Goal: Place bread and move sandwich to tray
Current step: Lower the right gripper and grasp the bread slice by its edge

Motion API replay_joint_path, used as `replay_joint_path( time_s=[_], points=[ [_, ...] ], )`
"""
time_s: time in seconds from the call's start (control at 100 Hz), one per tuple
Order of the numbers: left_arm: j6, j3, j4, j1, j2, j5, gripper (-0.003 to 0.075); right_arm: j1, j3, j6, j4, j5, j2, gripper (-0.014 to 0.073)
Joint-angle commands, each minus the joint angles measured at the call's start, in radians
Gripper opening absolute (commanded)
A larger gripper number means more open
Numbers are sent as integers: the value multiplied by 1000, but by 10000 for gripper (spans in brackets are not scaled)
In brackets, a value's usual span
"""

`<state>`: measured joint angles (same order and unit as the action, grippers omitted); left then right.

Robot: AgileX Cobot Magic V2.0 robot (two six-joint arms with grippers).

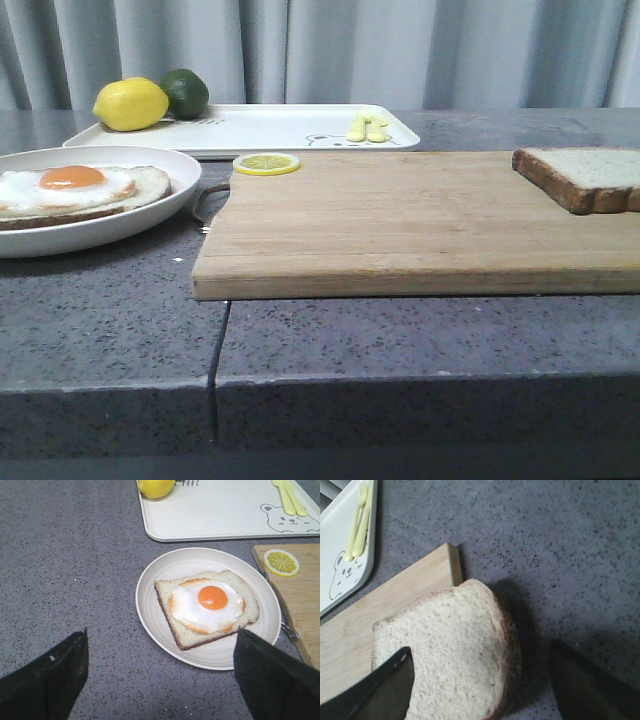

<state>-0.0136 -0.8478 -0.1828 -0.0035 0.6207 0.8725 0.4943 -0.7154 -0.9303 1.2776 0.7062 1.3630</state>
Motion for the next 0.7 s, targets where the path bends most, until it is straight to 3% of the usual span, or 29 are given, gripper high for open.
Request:
replay_joint_path(
  time_s=[0.0, 0.69],
  points=[
    [0, -34, -17, -8, 8, -58, 557, 5, -21, -24, 61, 28, -4, 561],
    [0, -34, -17, -8, 8, -58, 557, 5, -21, -35, 125, 51, 33, 561]
  ],
)
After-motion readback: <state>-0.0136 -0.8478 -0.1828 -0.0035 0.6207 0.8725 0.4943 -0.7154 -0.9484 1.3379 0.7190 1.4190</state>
